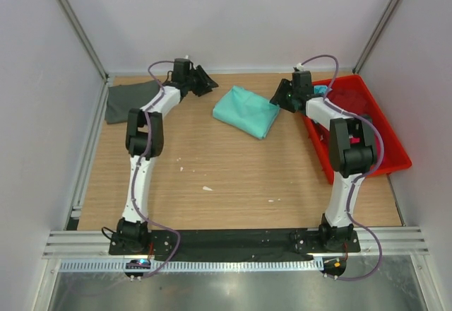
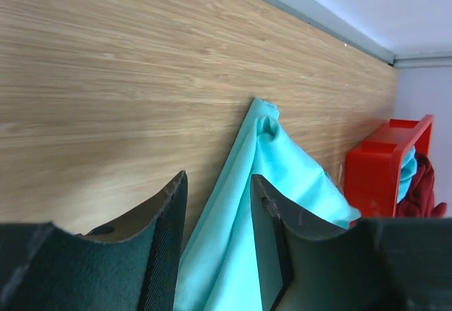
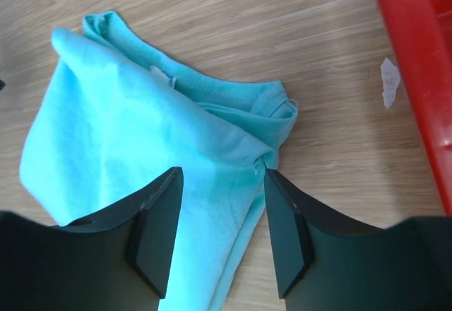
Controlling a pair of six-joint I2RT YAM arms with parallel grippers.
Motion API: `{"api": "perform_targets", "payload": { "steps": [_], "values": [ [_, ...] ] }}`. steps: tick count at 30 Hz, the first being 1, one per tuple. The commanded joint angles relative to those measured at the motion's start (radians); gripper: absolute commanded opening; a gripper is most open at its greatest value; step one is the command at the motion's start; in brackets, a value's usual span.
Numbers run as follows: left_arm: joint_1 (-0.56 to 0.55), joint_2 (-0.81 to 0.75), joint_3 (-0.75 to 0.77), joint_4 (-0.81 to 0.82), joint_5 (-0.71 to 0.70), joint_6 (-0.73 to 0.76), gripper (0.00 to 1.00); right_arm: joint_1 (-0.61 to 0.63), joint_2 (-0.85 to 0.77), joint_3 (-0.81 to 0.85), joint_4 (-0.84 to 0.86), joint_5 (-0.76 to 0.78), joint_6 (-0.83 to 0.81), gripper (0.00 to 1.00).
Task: Fold and stack the t-shirts
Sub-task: Fold the tshirt
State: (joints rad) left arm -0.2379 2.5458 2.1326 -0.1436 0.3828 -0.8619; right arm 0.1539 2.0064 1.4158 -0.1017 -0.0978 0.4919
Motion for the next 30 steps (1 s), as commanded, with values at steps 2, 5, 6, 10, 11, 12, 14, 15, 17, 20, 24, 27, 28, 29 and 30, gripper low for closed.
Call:
{"api": "perform_targets", "payload": {
  "steps": [2,5,6,10,11,12,14,15,17,20,24,27,28,29,30],
  "values": [
    [-0.001,-0.208,-0.087,-0.109,-0.028,0.217,0.42,0.001,-0.103,0.041,-0.070,-0.054,-0.033,0.58],
    [-0.009,-0.255,-0.195,-0.128,-0.005,0.259,0.42,-0.001,-0.129,-0.011,-0.076,-0.080,-0.010,0.64],
    [-0.012,-0.265,-0.215,-0.126,0.001,0.271,0.43,0.001,-0.135,-0.040,-0.075,-0.082,-0.010,0.68],
    [-0.032,-0.257,-0.267,-0.125,0.044,0.308,0.43,0.001,-0.143,-0.068,-0.027,-0.046,-0.032,0.68],
    [-0.041,-0.239,-0.273,-0.125,0.041,0.310,0.43,0.001,-0.135,-0.057,-0.029,-0.048,-0.039,0.69],
    [-0.043,-0.233,-0.276,-0.126,0.038,0.311,0.43,0.001,-0.108,-0.019,-0.035,-0.046,-0.044,0.69],
    [-0.051,-0.217,-0.281,-0.129,0.033,0.313,0.43,0.001,-0.083,0.018,-0.061,-0.039,-0.061,0.68],
    [-0.052,-0.202,-0.281,-0.129,0.031,0.314,0.43,0.001,-0.057,0.052,-0.072,-0.034,-0.067,0.68],
    [-0.055,-0.193,-0.280,-0.129,0.021,0.317,0.43,-0.002,-0.037,0.074,-0.087,-0.016,-0.078,0.68],
    [-0.055,-0.170,-0.266,-0.129,0.015,0.324,0.42,-0.013,-0.018,0.086,-0.093,-0.008,-0.078,0.68],
    [-0.057,-0.144,-0.249,-0.136,0.022,0.322,0.41,-0.027,-0.018,0.066,-0.073,0.010,-0.073,0.68],
    [-0.060,-0.131,-0.246,-0.137,0.024,0.320,0.41,-0.034,-0.018,0.078,-0.085,0.018,-0.079,0.67],
    [-0.060,-0.130,-0.249,-0.140,0.024,0.319,0.40,-0.034,-0.018,0.086,-0.110,0.015,-0.082,0.66],
    [-0.061,-0.133,-0.252,-0.139,0.025,0.319,0.41,-0.036,-0.021,0.090,-0.121,0.009,-0.079,0.66],
    [-0.061,-0.137,-0.257,-0.139,0.025,0.316,0.40,-0.034,-0.035,0.087,-0.127,0.000,-0.075,0.66]
  ]
}}
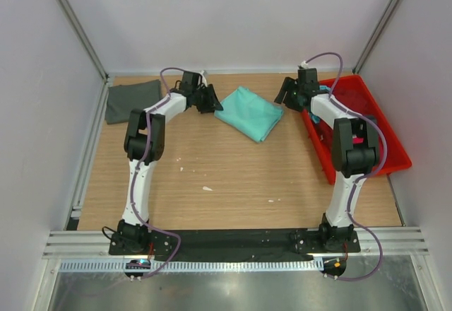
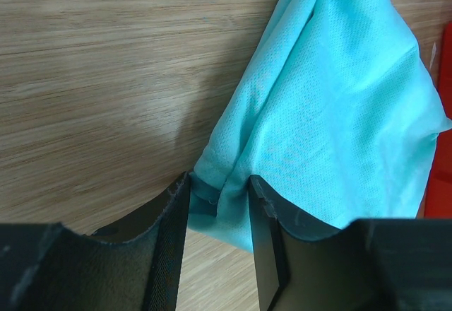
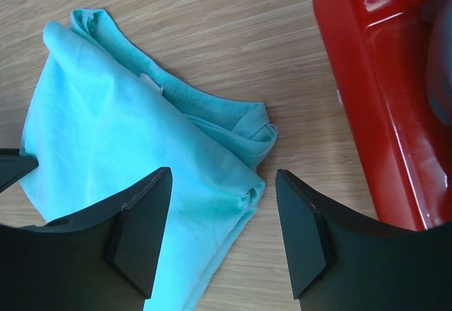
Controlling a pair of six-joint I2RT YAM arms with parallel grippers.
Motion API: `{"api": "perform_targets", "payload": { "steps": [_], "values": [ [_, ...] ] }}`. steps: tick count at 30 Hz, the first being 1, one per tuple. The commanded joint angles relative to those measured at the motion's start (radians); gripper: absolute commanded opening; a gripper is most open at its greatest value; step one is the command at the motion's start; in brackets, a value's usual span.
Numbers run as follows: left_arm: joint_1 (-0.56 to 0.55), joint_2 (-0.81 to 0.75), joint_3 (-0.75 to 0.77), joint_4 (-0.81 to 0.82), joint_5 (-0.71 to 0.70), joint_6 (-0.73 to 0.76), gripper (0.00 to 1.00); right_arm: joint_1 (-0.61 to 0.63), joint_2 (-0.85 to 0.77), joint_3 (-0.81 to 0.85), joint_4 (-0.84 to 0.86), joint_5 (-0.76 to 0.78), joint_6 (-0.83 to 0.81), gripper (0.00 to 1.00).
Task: Fold and stack the t-shirts
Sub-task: Fold the tshirt
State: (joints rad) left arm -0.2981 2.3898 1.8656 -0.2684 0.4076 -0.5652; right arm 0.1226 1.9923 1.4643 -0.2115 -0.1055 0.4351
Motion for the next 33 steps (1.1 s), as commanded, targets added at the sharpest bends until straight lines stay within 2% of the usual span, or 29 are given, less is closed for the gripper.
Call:
{"api": "perform_targets", "payload": {
  "steps": [1,10,14,20,24,25,28,29,32,33],
  "values": [
    [-0.003,0.016,0.006,-0.014,0.000,0.013,0.40,-0.003,-0.036,0.030,-0.026,-0.006,-0.009,0.66],
    [-0.004,-0.052,-0.084,0.018,0.034,-0.018,0.40,0.020,-0.225,-0.192,0.000,-0.144,0.082,0.67],
    [-0.013,-0.073,-0.135,0.047,0.048,-0.038,0.32,0.041,-0.286,-0.344,0.058,-0.206,0.096,0.67],
    [-0.027,-0.107,-0.193,0.055,0.051,-0.065,0.13,0.060,-0.294,-0.443,0.129,-0.238,0.094,0.66],
    [-0.045,-0.150,-0.253,0.058,0.046,-0.076,0.06,0.063,-0.280,-0.493,0.185,-0.263,0.100,0.63],
    [-0.052,-0.164,-0.285,0.060,0.034,-0.079,0.05,0.063,-0.282,-0.501,0.190,-0.270,0.097,0.60],
    [-0.056,-0.228,-0.377,0.061,0.007,-0.123,0.00,0.063,-0.311,-0.535,0.193,-0.276,0.093,0.36],
    [-0.056,-0.245,-0.403,0.060,-0.018,-0.142,0.00,0.064,-0.325,-0.547,0.192,-0.273,0.090,0.21],
    [-0.059,-0.328,-0.509,0.060,-0.055,-0.203,0.00,0.065,-0.377,-0.610,0.167,-0.260,0.079,0.05],
    [-0.061,-0.366,-0.534,0.055,-0.067,-0.211,0.00,0.068,-0.388,-0.622,0.159,-0.261,0.077,0.03]
  ]
}}
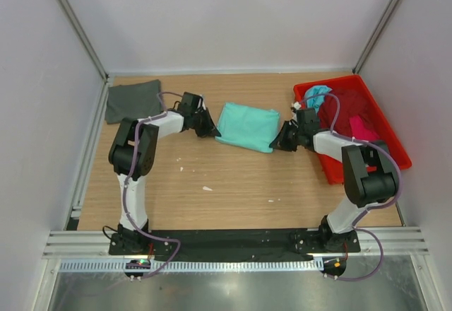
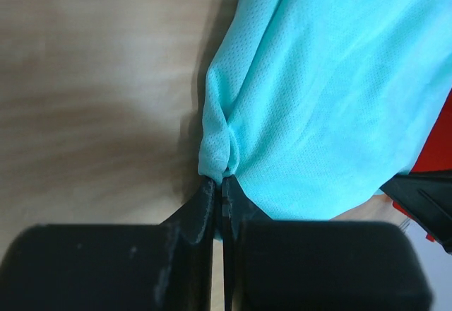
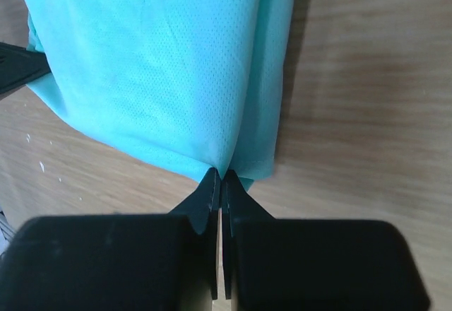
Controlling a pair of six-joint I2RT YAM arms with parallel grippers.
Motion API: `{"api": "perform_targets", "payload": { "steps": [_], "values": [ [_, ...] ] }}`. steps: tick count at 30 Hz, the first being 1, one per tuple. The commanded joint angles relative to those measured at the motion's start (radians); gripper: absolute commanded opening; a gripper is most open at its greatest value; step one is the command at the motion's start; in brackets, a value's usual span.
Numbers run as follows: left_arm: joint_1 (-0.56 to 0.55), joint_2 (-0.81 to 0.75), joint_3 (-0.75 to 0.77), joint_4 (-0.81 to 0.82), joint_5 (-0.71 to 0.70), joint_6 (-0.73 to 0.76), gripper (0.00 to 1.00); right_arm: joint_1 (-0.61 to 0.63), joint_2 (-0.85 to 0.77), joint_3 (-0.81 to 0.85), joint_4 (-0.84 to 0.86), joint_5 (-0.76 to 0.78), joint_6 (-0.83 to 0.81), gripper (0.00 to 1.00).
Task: Fold and stack the t-shirts
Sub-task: Fold the tshirt
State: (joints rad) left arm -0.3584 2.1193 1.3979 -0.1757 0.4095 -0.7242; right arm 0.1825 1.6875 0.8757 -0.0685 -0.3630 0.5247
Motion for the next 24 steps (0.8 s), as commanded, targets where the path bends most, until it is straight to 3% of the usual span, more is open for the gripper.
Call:
{"api": "perform_targets", "payload": {
  "steps": [1,7,9,11,14,16,20,24],
  "values": [
    [-0.008,-0.120,-0.120,-0.047,-0.078,-0.076,0.00,0.015,-0.106,-0.047,0.010,-0.004,-0.012,0.01],
    [-0.057,-0.261,-0.296,-0.133,-0.162,-0.138,0.00,0.054,-0.199,-0.175,-0.030,0.038,0.004,0.02],
    [-0.057,-0.295,-0.333,-0.156,-0.173,-0.165,0.04,0.055,-0.244,-0.202,-0.057,0.061,0.001,0.11],
    [-0.057,-0.347,-0.367,-0.169,-0.195,-0.173,0.20,0.055,-0.281,-0.199,-0.086,0.071,-0.011,0.27],
    [-0.057,-0.399,-0.335,-0.241,-0.230,-0.153,0.36,0.055,-0.311,-0.167,-0.146,0.068,-0.029,0.46],
    [-0.057,-0.418,-0.271,-0.313,-0.264,-0.120,0.40,0.055,-0.327,-0.112,-0.209,0.076,-0.040,0.53],
    [-0.057,-0.429,-0.165,-0.338,-0.299,-0.057,0.41,0.054,-0.290,-0.002,-0.269,0.117,-0.092,0.56],
    [-0.057,-0.362,-0.082,-0.274,-0.252,-0.014,0.40,0.037,-0.189,0.120,-0.228,0.053,-0.155,0.58]
  ]
}}
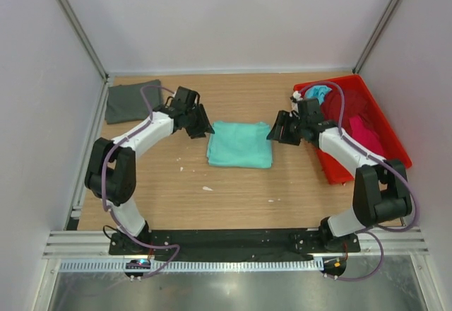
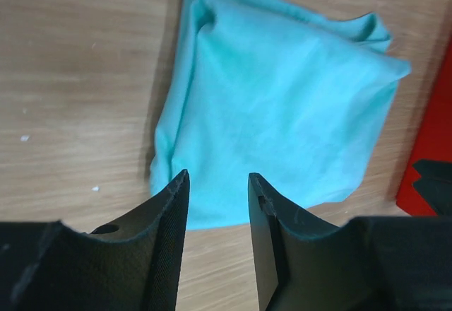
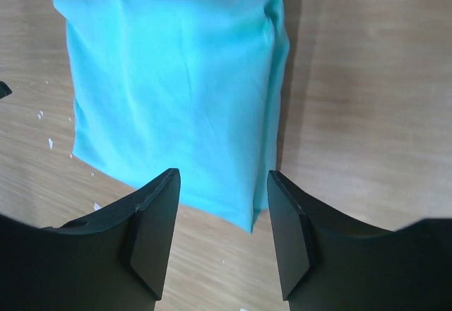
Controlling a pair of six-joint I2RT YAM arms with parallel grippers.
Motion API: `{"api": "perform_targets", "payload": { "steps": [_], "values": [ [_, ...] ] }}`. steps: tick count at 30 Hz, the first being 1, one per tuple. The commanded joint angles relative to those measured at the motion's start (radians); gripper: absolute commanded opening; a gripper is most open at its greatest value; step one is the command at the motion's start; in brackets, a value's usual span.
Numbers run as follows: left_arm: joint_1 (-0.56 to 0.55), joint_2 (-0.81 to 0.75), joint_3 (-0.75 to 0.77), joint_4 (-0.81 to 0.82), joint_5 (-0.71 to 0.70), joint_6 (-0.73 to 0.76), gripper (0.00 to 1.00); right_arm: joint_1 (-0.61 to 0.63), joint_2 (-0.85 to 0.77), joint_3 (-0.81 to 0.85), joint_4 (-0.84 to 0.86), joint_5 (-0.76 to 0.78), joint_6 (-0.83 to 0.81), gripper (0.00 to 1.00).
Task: Fold and stack the t-shirts
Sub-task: Fold the tshirt
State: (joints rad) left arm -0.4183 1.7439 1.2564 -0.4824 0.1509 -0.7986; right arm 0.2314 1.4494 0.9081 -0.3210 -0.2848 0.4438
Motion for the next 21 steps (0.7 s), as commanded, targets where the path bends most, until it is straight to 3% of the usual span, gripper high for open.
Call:
{"api": "perform_targets", "payload": {
  "steps": [1,7,15,18,19,21],
  "values": [
    [0.003,0.031,0.072,0.047,0.018,0.068,0.40,-0.015,0.089,0.104,0.033,-0.037,-0.089,0.59],
    [0.004,0.178,0.181,0.123,0.114,0.087,0.37,-0.037,0.262,0.268,0.046,-0.089,-0.168,0.59],
    [0.035,0.333,0.337,0.139,0.087,0.124,0.37,-0.075,0.474,0.406,0.060,-0.113,-0.211,0.57],
    [0.059,0.376,0.359,0.146,0.070,0.116,0.37,-0.092,0.522,0.419,0.127,-0.116,-0.188,0.43],
    [0.065,0.387,0.360,0.153,0.067,0.108,0.37,-0.093,0.552,0.420,0.141,-0.117,-0.186,0.31],
    [0.084,0.420,0.365,0.169,0.075,0.098,0.37,-0.093,0.583,0.443,0.149,-0.119,-0.191,0.20]
  ]
}}
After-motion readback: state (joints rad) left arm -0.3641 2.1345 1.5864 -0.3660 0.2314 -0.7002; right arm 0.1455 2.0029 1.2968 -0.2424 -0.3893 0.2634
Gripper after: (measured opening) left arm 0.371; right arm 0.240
